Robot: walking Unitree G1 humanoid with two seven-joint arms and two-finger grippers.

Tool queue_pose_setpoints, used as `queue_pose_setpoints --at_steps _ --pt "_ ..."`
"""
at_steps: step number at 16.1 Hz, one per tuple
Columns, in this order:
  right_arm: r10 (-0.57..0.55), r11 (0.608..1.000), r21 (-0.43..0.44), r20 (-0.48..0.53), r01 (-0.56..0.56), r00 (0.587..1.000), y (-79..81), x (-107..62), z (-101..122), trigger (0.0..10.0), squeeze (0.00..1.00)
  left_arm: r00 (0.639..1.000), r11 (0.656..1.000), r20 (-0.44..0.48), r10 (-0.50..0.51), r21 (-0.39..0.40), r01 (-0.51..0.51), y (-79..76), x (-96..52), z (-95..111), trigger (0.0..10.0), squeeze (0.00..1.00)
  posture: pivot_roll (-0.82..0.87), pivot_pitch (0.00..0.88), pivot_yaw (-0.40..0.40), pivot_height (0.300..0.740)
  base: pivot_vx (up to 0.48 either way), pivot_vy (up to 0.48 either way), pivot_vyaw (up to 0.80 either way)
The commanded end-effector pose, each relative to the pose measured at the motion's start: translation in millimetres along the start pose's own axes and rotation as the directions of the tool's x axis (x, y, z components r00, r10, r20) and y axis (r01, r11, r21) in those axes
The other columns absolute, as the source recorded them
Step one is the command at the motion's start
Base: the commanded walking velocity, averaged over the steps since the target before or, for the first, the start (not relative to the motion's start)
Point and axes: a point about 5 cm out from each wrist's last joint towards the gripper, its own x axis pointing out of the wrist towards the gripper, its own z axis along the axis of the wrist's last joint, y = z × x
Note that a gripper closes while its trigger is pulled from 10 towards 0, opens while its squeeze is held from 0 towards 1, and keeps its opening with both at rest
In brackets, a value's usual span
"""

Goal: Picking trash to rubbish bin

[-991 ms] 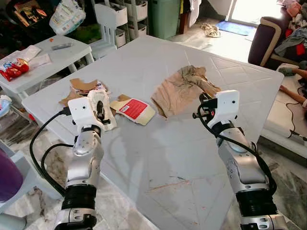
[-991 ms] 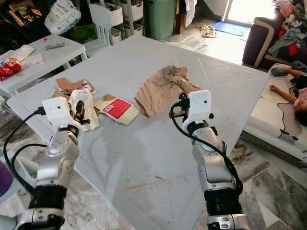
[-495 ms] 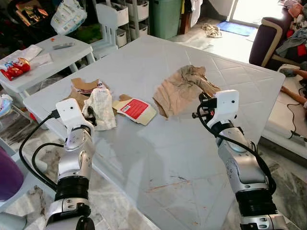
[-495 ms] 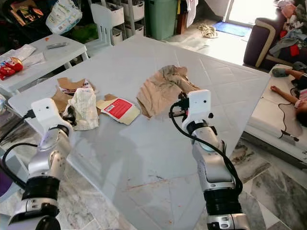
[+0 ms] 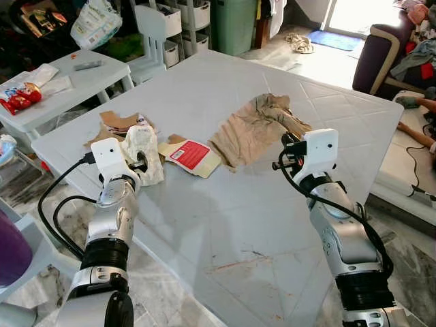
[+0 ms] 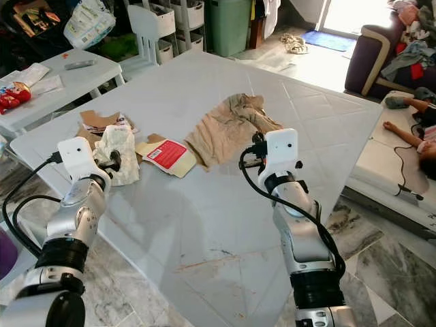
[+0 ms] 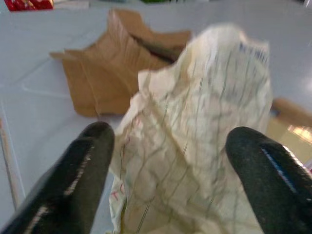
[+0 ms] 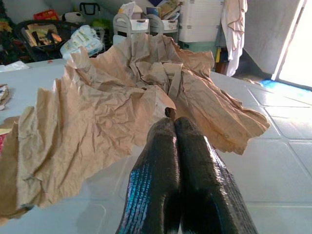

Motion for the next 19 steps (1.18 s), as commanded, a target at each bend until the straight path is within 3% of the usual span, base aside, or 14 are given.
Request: queue_pose_setpoints --at_steps 1,2,3,4,6,19 --pt "-0.002 1.0 -0.003 0.013 0.002 1.0 -0.2 -1.2 5 0.0 0.0 0.999 0.999 -0.031 -0.016 0.039 0.017 -0.7 2.4 -3 10.0 1.0 0.03 0.077 -0.002 0.74 0.0 0.0 0.0" --pt "-0.003 1.0 -0.003 0.013 0.003 1.0 -0.1 -2.0 5 0.0 0.0 0.996 0.995 -0.072 -0.059 0.075 0.064 -3.7 2.8 -11 10.0 0.91 0.03 0.08 0.0 0.74 0.0 0.0 0.0" --pt "-0.003 1.0 -0.004 0.012 0.003 1.0 -0.1 -2.3 5 0.0 0.0 0.993 0.993 -0.091 -0.071 0.089 0.079 -5.3 2.8 -15 10.0 0.0 0.03 0.08 0.0 0.74 0.0 0.0 0.0" --pt "-0.004 1.0 -0.004 0.01 0.004 1.0 -0.1 -3.1 4 0.0 0.0 0.989 0.989 -0.109 -0.097 0.099 0.107 -7.7 2.6 -19 10.0 0.0 0.03 0.083 0.001 0.74 0.0 0.0 0.0" --pt "-0.005 1.0 -0.005 0.008 0.005 1.0 -0.3 -3.8 3 0.0 0.0 0.987 0.987 -0.114 -0.117 0.095 0.128 -9.9 2.8 -21 0.0 0.0 0.02 0.084 0.001 0.74 0.0 0.0 0.0" --pt "0.004 1.0 0.002 0.006 -0.004 1.0 2.6 -1.4 3 0.0 0.0 0.987 0.985 -0.087 -0.138 0.088 0.146 -8.7 1.9 -21 0.0 0.0 0.04 0.08 0.001 0.74 0.0 0.0 0.0"
